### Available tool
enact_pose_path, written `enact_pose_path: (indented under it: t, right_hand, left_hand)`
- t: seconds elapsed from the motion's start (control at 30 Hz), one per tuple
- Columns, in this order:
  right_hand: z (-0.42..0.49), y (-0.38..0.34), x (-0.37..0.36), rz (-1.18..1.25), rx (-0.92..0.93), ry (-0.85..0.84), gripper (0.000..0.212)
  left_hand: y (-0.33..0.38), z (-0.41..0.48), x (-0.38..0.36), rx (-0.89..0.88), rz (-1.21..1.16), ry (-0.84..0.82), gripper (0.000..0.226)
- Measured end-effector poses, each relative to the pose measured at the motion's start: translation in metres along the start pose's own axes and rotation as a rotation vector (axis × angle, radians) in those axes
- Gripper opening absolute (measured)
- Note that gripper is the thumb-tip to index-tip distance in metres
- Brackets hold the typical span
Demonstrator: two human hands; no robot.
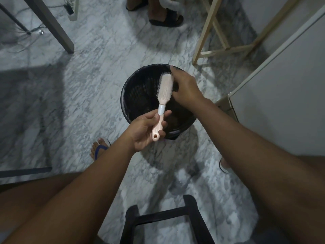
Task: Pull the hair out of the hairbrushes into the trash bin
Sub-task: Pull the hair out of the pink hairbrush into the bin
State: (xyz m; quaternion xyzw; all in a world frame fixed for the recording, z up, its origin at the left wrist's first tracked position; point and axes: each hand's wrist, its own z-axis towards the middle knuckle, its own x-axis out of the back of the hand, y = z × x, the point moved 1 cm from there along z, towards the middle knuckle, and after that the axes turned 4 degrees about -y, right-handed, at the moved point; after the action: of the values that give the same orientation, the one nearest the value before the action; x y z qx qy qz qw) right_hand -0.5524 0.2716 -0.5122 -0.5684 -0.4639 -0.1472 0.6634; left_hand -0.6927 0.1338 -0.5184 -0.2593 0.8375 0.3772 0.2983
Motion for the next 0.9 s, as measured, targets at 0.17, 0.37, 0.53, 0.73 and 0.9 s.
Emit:
enact_pose_path:
  t: [0.17,0.37,0.53,0.73,0.9]
  right_hand:
    - [0.015,0.007,0.015,0.219,-0.107,0.226,0.034]
    - [0.020,0.006,0.016,0.487,-0.342,0.202,0.037]
    - [0.013,-0.010,0.009,0.258,-0.270,-0.041,0.070]
    - [0.023,-0.007,0.010,0.303,-0.336,0.091,0.037]
    - [0.012,-0.005,0.008,0.832,-0.471,0.012,0.031]
  left_hand:
    - [0.000,-0.007,0.004,0.023,-0.001,-0.081,0.041]
    - [-0.001,-0.007,0.012,0.006,0.011,-0.046,0.041]
    - [-0.004,-0.003,0.009,0.051,0.106,-0.040,0.038]
    - [-0.003,-0.005,0.010,0.049,0.091,-0.058,0.038]
    - [-0.001,-0.005,0.011,0.006,0.029,-0.028,0.037]
